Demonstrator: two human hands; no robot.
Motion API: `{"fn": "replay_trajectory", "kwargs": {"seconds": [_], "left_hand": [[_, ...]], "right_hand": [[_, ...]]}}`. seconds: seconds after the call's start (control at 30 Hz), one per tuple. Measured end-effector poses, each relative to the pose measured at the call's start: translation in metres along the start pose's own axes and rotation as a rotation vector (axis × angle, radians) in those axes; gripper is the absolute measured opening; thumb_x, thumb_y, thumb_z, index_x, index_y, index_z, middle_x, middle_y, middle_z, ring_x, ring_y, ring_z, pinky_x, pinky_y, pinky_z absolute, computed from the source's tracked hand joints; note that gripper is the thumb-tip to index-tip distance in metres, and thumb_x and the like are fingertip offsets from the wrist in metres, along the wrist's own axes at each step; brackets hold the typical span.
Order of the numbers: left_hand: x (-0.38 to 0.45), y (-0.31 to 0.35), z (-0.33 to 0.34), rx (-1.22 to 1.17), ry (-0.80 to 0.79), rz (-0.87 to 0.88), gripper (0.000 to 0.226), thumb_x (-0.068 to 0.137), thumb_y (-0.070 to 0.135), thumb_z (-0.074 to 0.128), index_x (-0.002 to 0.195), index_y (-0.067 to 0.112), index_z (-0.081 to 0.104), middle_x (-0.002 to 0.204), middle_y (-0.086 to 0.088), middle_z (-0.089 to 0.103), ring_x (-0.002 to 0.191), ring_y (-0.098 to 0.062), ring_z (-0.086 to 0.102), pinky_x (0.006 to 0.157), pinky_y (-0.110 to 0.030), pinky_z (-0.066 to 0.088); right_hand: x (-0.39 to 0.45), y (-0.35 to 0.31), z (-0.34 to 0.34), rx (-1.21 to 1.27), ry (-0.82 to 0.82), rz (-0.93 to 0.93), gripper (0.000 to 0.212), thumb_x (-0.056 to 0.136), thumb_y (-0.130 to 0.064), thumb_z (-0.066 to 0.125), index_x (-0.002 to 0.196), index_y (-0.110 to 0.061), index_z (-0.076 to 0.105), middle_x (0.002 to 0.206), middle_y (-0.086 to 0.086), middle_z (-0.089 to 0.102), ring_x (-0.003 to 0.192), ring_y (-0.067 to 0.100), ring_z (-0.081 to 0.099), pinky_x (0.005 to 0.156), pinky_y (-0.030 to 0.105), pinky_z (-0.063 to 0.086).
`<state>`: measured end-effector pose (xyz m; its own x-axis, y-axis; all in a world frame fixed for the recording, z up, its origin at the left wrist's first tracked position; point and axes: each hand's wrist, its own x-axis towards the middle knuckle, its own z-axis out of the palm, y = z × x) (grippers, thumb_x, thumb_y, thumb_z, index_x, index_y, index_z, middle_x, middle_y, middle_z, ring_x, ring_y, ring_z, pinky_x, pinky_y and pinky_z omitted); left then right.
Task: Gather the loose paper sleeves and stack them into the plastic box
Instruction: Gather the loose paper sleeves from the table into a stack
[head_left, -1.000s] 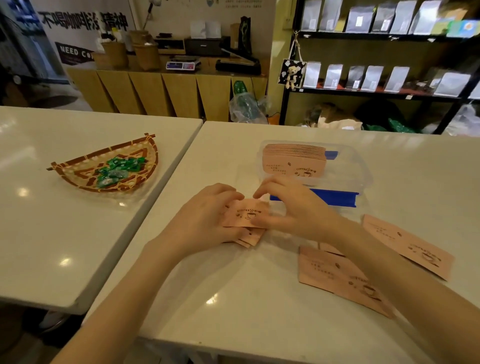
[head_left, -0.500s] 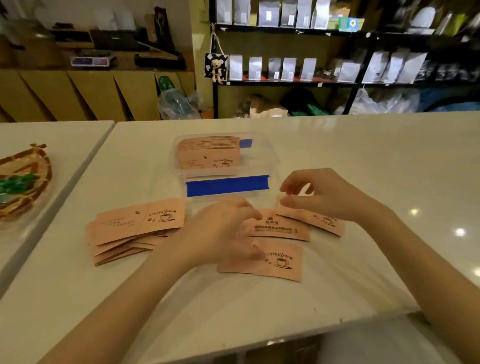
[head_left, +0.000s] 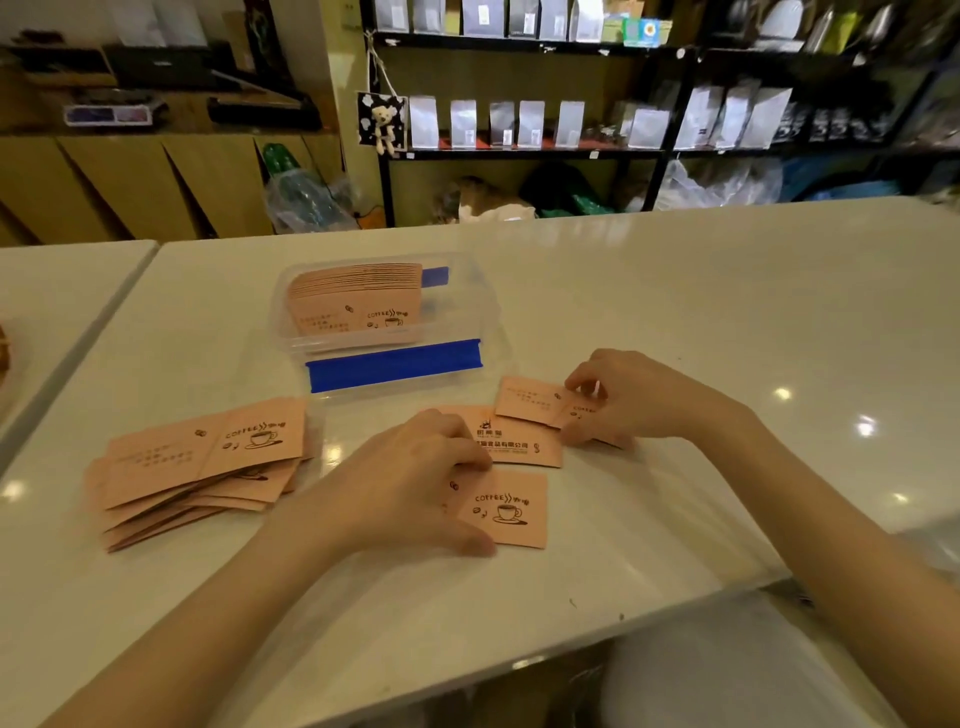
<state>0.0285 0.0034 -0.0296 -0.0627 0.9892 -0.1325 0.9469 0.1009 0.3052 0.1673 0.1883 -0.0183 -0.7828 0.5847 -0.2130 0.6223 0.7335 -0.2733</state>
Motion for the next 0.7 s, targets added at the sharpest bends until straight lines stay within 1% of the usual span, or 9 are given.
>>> {"fn": "replay_trajectory", "kwargs": {"seconds": [0.07,0.13,0.27,0.33,0.4,0.47,0.53,0.63,0.7], "left_hand": [[0.000,-0.001,0.001,0.001,0.002,-0.010,0.074,0.063,0.060,0.064,0.128,0.031,0.043,0.121,0.012,0.044,0.113,-0.006,0.037,0.095,-0.029,0.042],[-0.001,-0.002,0.001,-0.008,0.007,-0.023,0.074,0.063,0.060,0.064,0.127,0.030,0.045,0.120,0.012,0.044,0.112,-0.006,0.038,0.094,-0.029,0.043],[-0.004,-0.001,0.001,0.001,0.046,-0.036,0.068,0.062,0.060,0.064,0.121,0.029,0.050,0.118,0.012,0.047,0.109,-0.006,0.041,0.092,-0.029,0.044],[-0.006,-0.001,0.000,0.011,0.080,-0.025,0.067,0.062,0.059,0.065,0.119,0.029,0.049,0.120,0.014,0.046,0.109,-0.006,0.041,0.092,-0.025,0.043],[-0.011,-0.002,-0.004,-0.026,0.113,-0.028,0.064,0.062,0.056,0.068,0.117,0.030,0.048,0.119,0.017,0.044,0.108,-0.004,0.043,0.090,-0.022,0.044],[-0.019,-0.005,-0.010,-0.110,0.173,-0.040,0.059,0.060,0.051,0.071,0.111,0.030,0.051,0.111,0.019,0.045,0.103,-0.001,0.047,0.086,-0.022,0.046],[-0.028,-0.010,-0.016,-0.167,0.247,-0.050,0.055,0.058,0.051,0.073,0.105,0.031,0.053,0.105,0.020,0.048,0.096,0.001,0.048,0.082,-0.020,0.045],[-0.043,-0.024,-0.023,-0.178,0.343,-0.092,0.055,0.057,0.053,0.073,0.105,0.033,0.054,0.103,0.021,0.048,0.095,0.004,0.048,0.073,-0.012,0.044],[-0.054,-0.035,-0.029,-0.181,0.414,-0.142,0.055,0.059,0.050,0.074,0.106,0.032,0.054,0.101,0.021,0.046,0.094,0.005,0.047,0.068,-0.010,0.044]], "right_hand": [[0.001,0.000,-0.001,0.082,-0.002,0.007,0.068,0.062,-0.048,0.074,0.118,-0.017,0.054,0.100,-0.004,0.052,0.094,0.016,0.053,0.082,0.029,0.047],[0.000,-0.001,-0.002,0.169,-0.011,-0.010,0.066,0.059,-0.045,0.078,0.116,-0.021,0.055,0.100,-0.006,0.052,0.095,0.014,0.052,0.079,0.025,0.045],[0.001,-0.010,-0.006,0.256,-0.027,-0.112,0.055,0.059,-0.043,0.078,0.108,-0.029,0.057,0.105,-0.008,0.053,0.099,0.011,0.052,0.082,0.025,0.048],[0.002,-0.017,-0.007,0.271,-0.012,-0.161,0.054,0.060,-0.043,0.076,0.108,-0.031,0.055,0.106,-0.008,0.052,0.099,0.011,0.052,0.081,0.022,0.047],[0.003,-0.024,-0.008,0.280,0.013,-0.201,0.052,0.065,-0.040,0.075,0.111,-0.030,0.054,0.109,-0.007,0.052,0.100,0.010,0.051,0.082,0.021,0.046],[0.005,-0.033,-0.009,0.324,0.032,-0.230,0.051,0.067,-0.039,0.074,0.114,-0.030,0.055,0.110,-0.009,0.053,0.100,0.010,0.052,0.084,0.023,0.047],[0.008,-0.045,-0.009,0.397,0.050,-0.246,0.051,0.068,-0.041,0.073,0.114,-0.031,0.056,0.108,-0.011,0.056,0.097,0.007,0.054,0.081,0.022,0.047],[0.015,-0.066,-0.008,0.486,0.075,-0.267,0.049,0.071,-0.040,0.069,0.117,-0.029,0.055,0.100,-0.016,0.056,0.092,0.006,0.054,0.076,0.018,0.045],[0.019,-0.082,-0.007,0.532,0.093,-0.289,0.051,0.071,-0.039,0.068,0.119,-0.030,0.053,0.095,-0.020,0.054,0.091,0.006,0.055,0.076,0.018,0.044]]}}
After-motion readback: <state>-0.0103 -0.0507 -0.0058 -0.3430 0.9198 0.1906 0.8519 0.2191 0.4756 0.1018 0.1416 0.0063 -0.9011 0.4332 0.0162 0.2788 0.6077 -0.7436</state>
